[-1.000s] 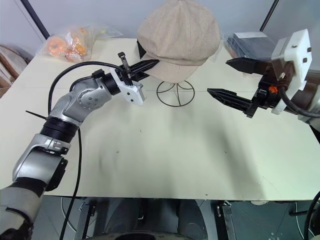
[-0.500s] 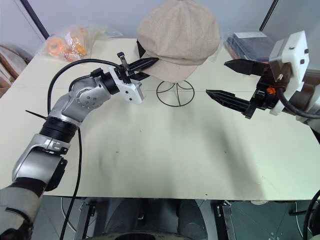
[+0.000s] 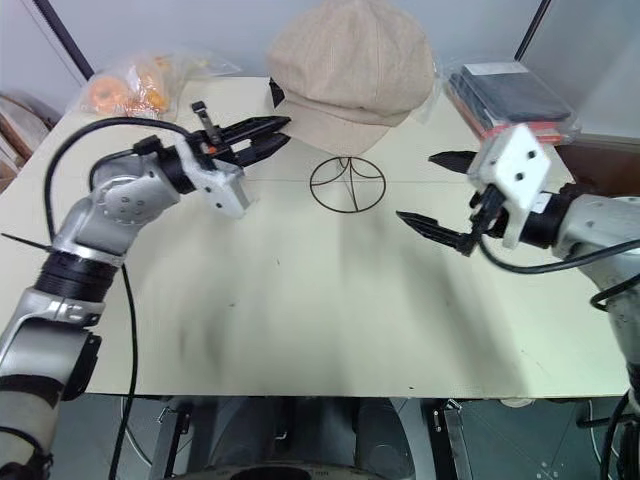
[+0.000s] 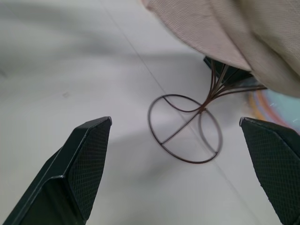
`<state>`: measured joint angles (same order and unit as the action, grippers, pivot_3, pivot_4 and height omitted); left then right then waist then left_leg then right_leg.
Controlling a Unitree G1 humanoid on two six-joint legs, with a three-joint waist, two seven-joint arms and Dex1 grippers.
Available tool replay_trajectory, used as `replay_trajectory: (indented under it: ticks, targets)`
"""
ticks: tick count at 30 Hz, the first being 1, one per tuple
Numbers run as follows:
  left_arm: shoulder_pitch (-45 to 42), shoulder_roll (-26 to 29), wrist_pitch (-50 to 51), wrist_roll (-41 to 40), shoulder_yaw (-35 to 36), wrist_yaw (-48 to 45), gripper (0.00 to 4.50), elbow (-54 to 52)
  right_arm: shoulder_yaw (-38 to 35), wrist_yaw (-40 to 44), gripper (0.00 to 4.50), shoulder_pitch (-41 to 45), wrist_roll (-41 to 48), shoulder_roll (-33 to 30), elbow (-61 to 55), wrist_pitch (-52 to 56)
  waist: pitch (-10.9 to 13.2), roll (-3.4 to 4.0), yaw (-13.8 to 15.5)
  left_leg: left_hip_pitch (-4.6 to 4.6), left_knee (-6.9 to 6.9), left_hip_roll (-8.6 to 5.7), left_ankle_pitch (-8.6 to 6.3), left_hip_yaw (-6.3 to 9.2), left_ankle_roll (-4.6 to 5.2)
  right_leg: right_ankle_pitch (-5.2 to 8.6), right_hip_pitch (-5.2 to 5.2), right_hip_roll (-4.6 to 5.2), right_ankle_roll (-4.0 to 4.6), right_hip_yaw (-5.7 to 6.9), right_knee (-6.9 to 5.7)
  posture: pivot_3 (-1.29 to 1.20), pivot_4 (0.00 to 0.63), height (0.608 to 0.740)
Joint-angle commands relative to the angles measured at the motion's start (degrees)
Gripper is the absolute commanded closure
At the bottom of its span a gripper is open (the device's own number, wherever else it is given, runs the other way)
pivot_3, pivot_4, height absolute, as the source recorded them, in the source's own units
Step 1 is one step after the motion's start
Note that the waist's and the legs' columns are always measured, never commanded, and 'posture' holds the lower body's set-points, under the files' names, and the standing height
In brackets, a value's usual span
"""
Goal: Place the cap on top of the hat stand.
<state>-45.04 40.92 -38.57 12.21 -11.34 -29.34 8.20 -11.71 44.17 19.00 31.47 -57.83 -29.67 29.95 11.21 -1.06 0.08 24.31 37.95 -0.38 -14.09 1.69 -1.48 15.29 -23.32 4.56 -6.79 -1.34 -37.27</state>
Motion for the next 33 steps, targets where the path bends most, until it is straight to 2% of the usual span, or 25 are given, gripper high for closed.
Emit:
replay_trajectory:
  ticks: [1, 5, 8, 11, 14, 16, 19, 25, 29, 33]
  targets:
    - [2.9, 3.2, 3.0, -5.7, 4.3, -3.6, 3.67, -7.0, 2.4, -1.9, 0.0, 1.3, -5.0, 1.8, -2.5, -4.1, 0.0, 0.0, -0.1, 0.0, 0.0, 0.02, 0.0, 0.01, 0.0, 0.0, 0.0, 0.0, 0.0, 0.01, 0.0, 0.0, 0.15, 0.74]
    - [7.9, 5.6, 4.6, -5.8, 6.4, -5.1, 3.67, -11.9, 4.5, -1.7, 0.0, 1.4, -7.6, 3.4, -2.4, -5.5, 0.0, 0.0, 0.0, -0.02, 0.01, 0.01, 0.0, 0.01, 0.0, 0.0, 0.07, 0.0, 0.0, 0.01, 0.02, 0.0, 0.15, 0.74]
    - [12.7, 6.7, 10.4, -8.5, 9.5, -6.0, 3.67, -16.4, 6.5, -1.6, 0.0, 2.7, -10.9, 4.5, -0.9, -8.0, 0.0, 0.0, 0.1, -0.03, 0.02, 0.01, 0.0, 0.0, 0.0, 0.0, 0.09, 0.01, 0.0, 0.0, 0.04, 0.0, 0.15, 0.74]
    - [15.6, 7.2, 33.2, -22.2, 15.2, -7.8, 3.67, -21.7, 10.0, -3.0, 0.0, 5.3, -16.9, 6.5, 0.5, -12.9, 0.0, 0.0, -0.2, -0.04, 0.02, 0.04, 0.0, 0.01, 0.0, 0.0, 0.07, -0.01, 0.0, 0.01, 0.0, 0.0, 0.15, 0.74]
    - [15.5, 8.8, 55.8, -39.4, 20.5, -9.5, 3.67, -25.0, 14.7, -7.4, 0.0, 6.7, -28.1, 8.9, 3.7, -22.4, 0.0, -0.01, -0.9, -0.06, 0.02, 0.09, 0.0, 0.07, 0.0, 0.0, 0.07, -0.04, 0.0, 0.03, -0.04, 0.0, 0.15, 0.74]
    - [15.3, 10.4, 67.1, -49.6, 23.9, -10.8, 3.67, -26.9, 17.7, -11.4, 0.0, 6.6, -36.3, 10.6, 7.0, -30.2, 0.0, 0.01, -1.1, -0.09, 0.02, 0.08, 0.0, 0.06, 0.0, 0.01, 0.08, -0.06, 0.0, 0.03, -0.05, 0.0, 0.15, 0.74]
    - [16.5, 14.1, 77.4, -60.8, 28.0, -15.3, 3.67, -29.7, 22.8, -18.5, 0.0, 5.8, -49.2, 12.7, 12.8, -42.2, 0.0, -0.01, -1.1, -0.1, 0.02, 0.09, 0.0, 0.05, -0.01, 0.01, 0.05, -0.08, 0.0, 0.02, -0.06, 0.0, 0.15, 0.74]
    - [18.7, 18.2, 84.9, -68.8, 32.2, -19.4, 3.67, -31.9, 29.7, -33.7, 0.0, 8.5, -69.0, 17.9, 24.6, -54.9, 0.0, -0.01, -1.1, -0.13, 0.01, 0.06, 0.02, 0.02, -0.05, 0.02, 0.05, -0.08, 0.03, -0.02, -0.08, 0.0, 0.15, 0.74]
    - [17.2, 18.9, 86.8, -70.1, 33.2, -18.8, 3.67, -30.5, 32.3, -42.4, 0.0, 13.2, -77.0, 24.1, 32.1, -55.0, 0.0, -0.01, -1.2, -0.17, 0.0, 0.06, 0.07, 0.04, -0.13, 0.0, 0.05, -0.11, 0.07, -0.03, -0.1, 0.0, 0.15, 0.74]
    - [17.3, 19.9, 86.6, -68.4, 33.3, -19.6, 3.67, -30.2, 33.5, -47.4, 0.0, 16.7, -81.6, 27.8, 38.4, -53.0, 0.0, -0.03, -1.2, -0.18, 0.0, 0.04, 0.08, 0.05, -0.15, 0.0, 0.06, -0.11, 0.08, -0.05, -0.15, 0.0, 0.15, 0.74]
